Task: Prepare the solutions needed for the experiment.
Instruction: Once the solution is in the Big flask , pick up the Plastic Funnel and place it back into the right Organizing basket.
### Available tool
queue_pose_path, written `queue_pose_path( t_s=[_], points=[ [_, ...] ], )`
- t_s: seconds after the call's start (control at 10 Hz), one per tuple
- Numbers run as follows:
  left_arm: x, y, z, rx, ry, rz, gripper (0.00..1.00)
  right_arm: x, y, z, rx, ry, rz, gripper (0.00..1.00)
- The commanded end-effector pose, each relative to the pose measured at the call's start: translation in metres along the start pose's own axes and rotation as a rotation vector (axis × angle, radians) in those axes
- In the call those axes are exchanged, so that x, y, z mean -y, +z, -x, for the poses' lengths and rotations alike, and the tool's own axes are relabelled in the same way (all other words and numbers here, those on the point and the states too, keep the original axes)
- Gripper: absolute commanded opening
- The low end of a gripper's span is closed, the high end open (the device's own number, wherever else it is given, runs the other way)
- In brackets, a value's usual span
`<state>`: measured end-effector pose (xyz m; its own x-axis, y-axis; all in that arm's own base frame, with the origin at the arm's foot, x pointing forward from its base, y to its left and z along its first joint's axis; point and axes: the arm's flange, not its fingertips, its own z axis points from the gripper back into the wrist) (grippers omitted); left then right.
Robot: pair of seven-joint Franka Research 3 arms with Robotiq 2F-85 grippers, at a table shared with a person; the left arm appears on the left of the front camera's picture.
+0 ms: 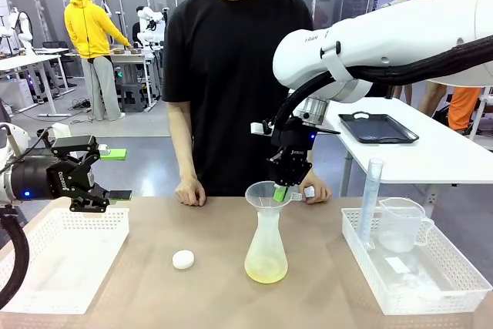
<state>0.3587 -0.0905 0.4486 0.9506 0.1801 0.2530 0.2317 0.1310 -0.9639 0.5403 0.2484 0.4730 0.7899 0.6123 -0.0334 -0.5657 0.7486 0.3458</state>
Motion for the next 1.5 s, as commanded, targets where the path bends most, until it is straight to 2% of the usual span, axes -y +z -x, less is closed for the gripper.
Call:
queue_pose_path(
  t_s=[0.0,0.6,1.1,1.4],
  points=[
    [0.002,-0.001,0.0,0.002,0.015,0.019,1.0,-0.004,-0.002,-0.005,-0.003,-0.034,0.004,0.0],
    [0.002,-0.001,0.0,0.002,0.015,0.019,1.0,-0.01,0.005,0.004,0.028,-0.019,-0.048,0.0],
    [0.002,-0.001,0.0,0.002,0.015,0.019,1.0,-0.016,0.031,0.023,0.068,-0.037,-0.032,0.0],
    [0.002,-0.001,0.0,0.002,0.015,0.019,1.0,-0.027,0.052,0.038,0.124,-0.021,-0.016,0.0]
  ],
)
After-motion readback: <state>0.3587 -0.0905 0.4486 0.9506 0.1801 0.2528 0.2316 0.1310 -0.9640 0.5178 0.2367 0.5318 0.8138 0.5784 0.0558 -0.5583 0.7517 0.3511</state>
